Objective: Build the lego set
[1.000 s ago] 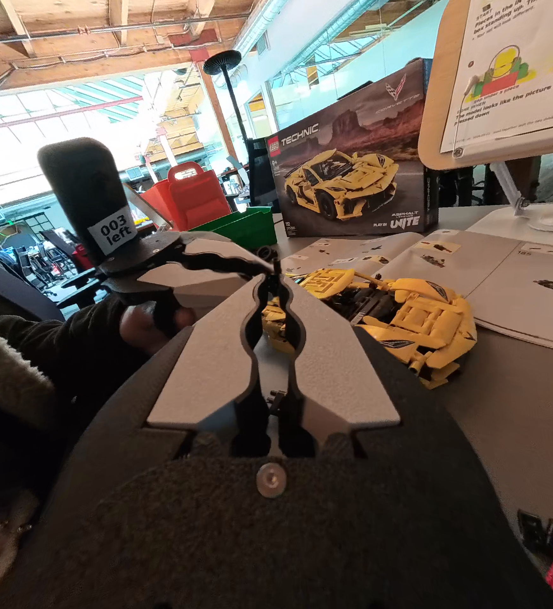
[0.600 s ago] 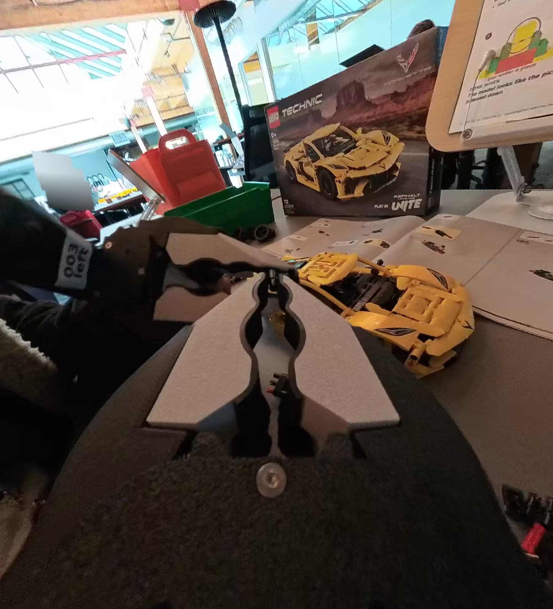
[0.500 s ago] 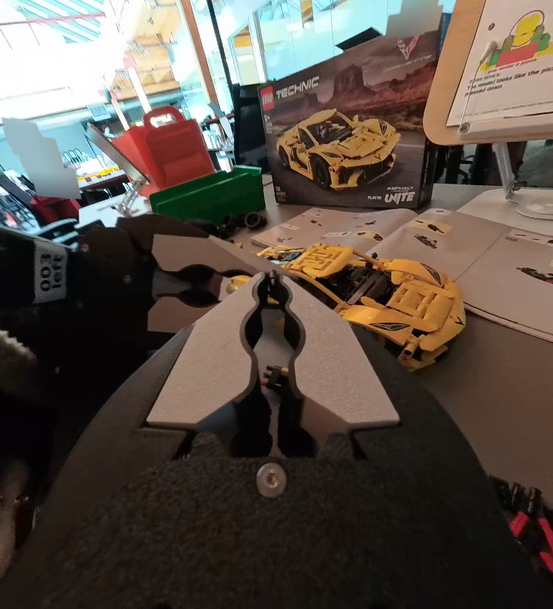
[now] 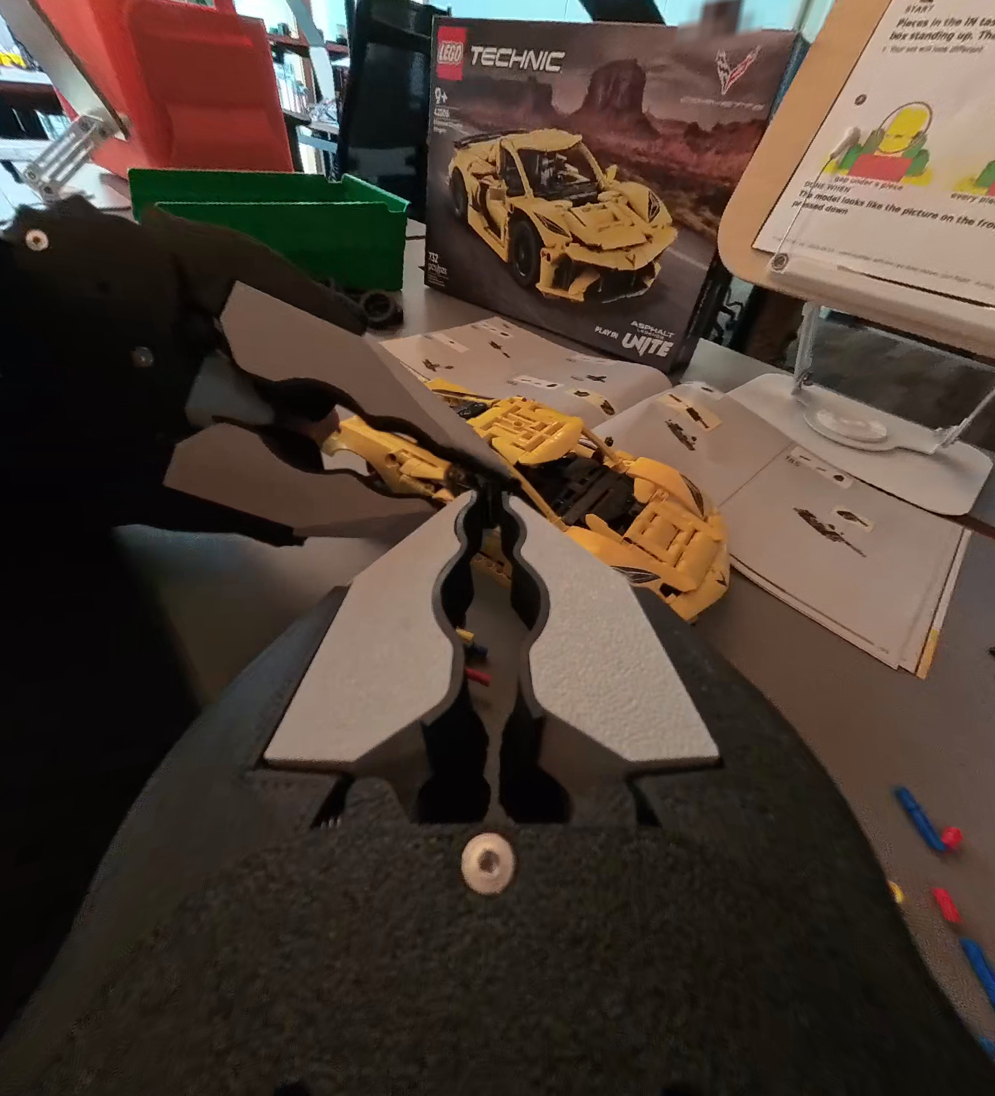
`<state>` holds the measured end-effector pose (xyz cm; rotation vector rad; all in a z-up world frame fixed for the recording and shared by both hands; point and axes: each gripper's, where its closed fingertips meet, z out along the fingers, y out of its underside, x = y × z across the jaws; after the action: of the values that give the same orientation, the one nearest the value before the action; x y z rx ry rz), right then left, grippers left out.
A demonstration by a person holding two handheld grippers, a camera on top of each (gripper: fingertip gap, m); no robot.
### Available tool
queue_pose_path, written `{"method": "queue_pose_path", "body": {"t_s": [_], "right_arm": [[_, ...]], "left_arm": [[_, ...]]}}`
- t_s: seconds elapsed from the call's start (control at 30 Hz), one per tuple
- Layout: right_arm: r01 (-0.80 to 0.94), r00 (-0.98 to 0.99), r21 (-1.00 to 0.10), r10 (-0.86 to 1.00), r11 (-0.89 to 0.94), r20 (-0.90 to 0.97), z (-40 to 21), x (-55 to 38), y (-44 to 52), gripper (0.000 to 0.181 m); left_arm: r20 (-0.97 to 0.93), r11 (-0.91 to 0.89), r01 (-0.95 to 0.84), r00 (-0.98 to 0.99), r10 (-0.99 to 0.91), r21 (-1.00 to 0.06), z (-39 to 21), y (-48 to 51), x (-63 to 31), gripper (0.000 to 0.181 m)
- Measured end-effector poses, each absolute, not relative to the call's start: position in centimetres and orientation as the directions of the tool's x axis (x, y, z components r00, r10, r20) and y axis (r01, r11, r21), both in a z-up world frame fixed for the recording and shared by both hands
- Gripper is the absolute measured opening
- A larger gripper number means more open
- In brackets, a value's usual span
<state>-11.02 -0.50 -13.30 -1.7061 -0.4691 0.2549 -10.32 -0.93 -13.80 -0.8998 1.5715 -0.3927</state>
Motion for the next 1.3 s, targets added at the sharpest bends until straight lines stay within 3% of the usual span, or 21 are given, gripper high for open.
{"method": "queue_pose_path", "body": {"t_s": [0.13, 0.3, 0.63, 0.9, 1.3], "right_arm": [[0.109, 0.851, -0.98, 0.525, -0.166, 0.005, -13.4, -11.5, -1.1, 0.004], [0.289, 0.763, -0.941, 0.636, -0.175, 0.117, -12.4, -11.7, -3.3, 0.004], [0.302, 0.747, -0.928, 0.658, -0.216, 0.09, -14.6, -10.8, -2.7, 0.004], [0.292, 0.686, -0.937, 0.725, -0.194, 0.063, -13.5, -12.1, -3.8, 0.004], [0.262, 0.7, -0.932, 0.714, -0.25, 0.006, -14.8, -11.1, -3.4, 0.004]], "left_arm": [[-0.605, 0.593, -0.289, -0.055, -0.794, -0.752, -14.0, -1.6, -10.7, 0.014], [-0.628, 0.629, -0.345, -0.131, -0.767, -0.696, -15.8, -1.8, -10.8, 0.014], [-0.512, 0.537, -0.275, -0.165, -0.843, -0.797, -14.7, -3.2, -10.8, 0.014], [-0.52, 0.557, -0.332, -0.201, -0.83, -0.761, -16.2, -3.0, -10.9, 0.014], [-0.423, 0.483, -0.281, -0.248, -0.871, -0.829, -15.3, -4.5, -11.0, 0.014]]}}
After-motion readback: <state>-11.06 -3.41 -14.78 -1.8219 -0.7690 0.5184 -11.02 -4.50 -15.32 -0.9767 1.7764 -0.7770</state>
